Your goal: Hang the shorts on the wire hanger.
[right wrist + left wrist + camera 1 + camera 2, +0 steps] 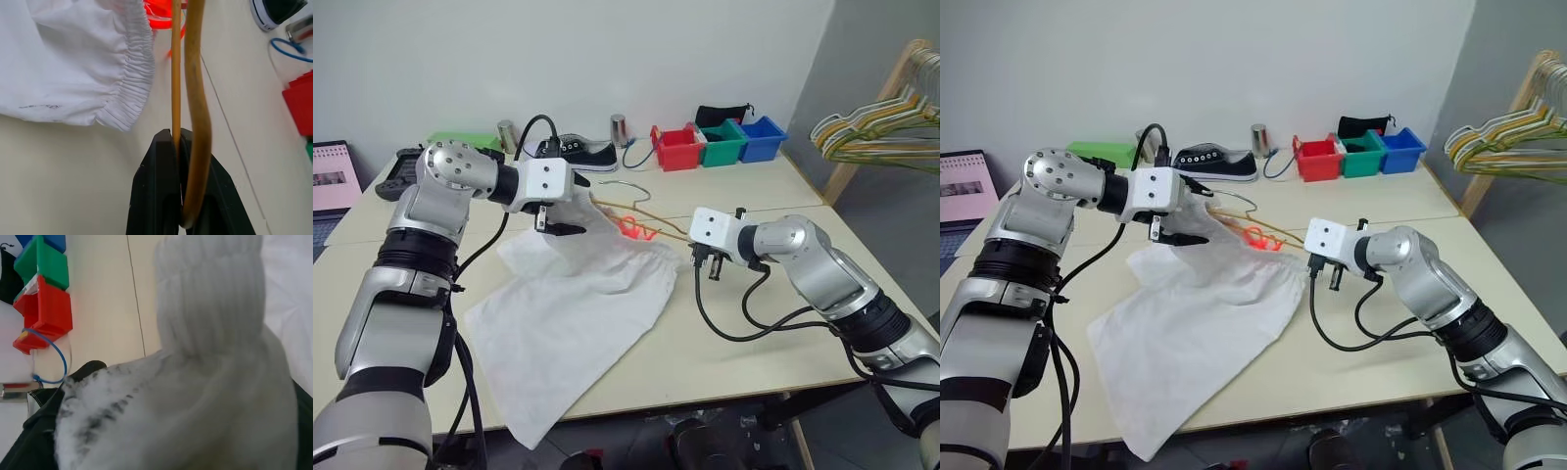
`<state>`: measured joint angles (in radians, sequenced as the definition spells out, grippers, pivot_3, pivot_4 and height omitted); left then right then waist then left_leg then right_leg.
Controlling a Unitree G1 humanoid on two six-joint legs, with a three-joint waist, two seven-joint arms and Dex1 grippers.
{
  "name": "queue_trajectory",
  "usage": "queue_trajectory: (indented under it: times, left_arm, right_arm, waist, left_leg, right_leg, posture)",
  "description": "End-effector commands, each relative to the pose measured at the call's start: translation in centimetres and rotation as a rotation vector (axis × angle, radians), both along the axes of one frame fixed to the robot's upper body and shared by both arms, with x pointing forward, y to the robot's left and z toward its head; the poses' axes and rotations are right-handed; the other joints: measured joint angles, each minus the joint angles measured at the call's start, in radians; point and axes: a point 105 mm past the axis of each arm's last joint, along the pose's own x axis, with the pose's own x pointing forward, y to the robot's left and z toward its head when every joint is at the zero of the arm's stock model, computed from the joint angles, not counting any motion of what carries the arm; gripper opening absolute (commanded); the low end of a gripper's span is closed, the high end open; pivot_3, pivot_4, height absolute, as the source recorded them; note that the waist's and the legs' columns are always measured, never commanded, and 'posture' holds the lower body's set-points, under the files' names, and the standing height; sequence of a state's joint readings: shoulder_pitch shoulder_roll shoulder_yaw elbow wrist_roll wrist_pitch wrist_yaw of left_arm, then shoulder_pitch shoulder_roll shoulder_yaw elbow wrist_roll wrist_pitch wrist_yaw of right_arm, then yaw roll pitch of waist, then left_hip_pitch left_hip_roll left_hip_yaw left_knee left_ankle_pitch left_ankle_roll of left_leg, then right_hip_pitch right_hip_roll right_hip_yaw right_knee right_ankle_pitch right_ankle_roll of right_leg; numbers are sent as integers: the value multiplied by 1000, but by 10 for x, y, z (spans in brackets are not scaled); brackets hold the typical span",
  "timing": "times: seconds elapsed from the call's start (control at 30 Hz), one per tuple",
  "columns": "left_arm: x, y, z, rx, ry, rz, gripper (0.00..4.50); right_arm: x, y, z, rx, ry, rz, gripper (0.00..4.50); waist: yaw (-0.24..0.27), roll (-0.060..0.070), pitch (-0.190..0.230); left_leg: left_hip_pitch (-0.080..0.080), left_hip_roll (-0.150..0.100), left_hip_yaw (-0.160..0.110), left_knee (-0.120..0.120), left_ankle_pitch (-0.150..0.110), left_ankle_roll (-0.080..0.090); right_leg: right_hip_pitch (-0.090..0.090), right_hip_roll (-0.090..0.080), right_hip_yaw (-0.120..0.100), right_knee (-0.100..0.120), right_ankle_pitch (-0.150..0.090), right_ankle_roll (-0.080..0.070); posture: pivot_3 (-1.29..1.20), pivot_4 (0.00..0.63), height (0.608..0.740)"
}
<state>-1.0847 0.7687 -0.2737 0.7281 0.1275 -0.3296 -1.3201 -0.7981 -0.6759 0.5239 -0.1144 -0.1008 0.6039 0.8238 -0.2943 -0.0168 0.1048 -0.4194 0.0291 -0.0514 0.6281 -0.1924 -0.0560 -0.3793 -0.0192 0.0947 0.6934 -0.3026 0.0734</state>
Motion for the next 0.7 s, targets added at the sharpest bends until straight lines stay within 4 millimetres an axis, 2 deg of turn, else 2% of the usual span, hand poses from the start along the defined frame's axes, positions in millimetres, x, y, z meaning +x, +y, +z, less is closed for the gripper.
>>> queue_trajectory:
  times: [0.03, 0.1, 0.3, 0.47, 0.63, 0.7]
  left_arm:
    - [13, -3, 14, 37, -143, 19, 4316]
    - [18, -2, 14, 46, -179, 35, 4033]
    - [21, -3, 12, 38, -184, 31, 2542]
    - [20, -5, 9, 44, -173, 14, 1472]
    - [19, -6, 9, 45, -174, 6, 511]
    - [18, -6, 9, 46, -172, 4, 281]
  right_arm:
    - [-9, 21, 35, 9, -131, 107, 0]
    - [-13, 24, 36, 15, -130, 120, 0]
    - [-16, 29, 42, 37, -126, 122, 0]
    - [-16, 27, 41, 46, -110, 113, 0]
    - [-15, 25, 41, 49, -104, 107, 0]
    - [-15, 26, 41, 54, -101, 107, 0]
  waist:
    - [-7, 0, 0]
    - [-12, 0, 0]
    - [-28, -1, 0]
    - [-41, -1, 0]
    - [-44, -1, 0]
    - [-46, -1, 0]
  left_leg:
    - [0, 0, 0, 1, 0, 0]
    - [0, 0, 0, 1, 1, 2]
    - [2, -1, 0, 1, 2, 3]
    - [2, -1, 0, 1, 2, 3]
    - [2, -1, 0, 1, 2, 3]
    - [2, -1, 0, 1, 2, 3]
  right_leg:
    - [0, 0, 0, 1, 0, 0]
    - [0, 0, 0, 2, 0, 1]
    - [0, 0, 1, 4, 0, 2]
    - [0, 0, 1, 4, 0, 2]
    - [0, 0, 1, 4, 0, 2]
    - [0, 0, 1, 4, 0, 2]
  posture:
    - [-242, 0, 740]
    - [-246, 0, 740]
    - [-257, 0, 740]
    - [-262, 0, 740]
    - [-263, 0, 740]
    - [-263, 0, 740]
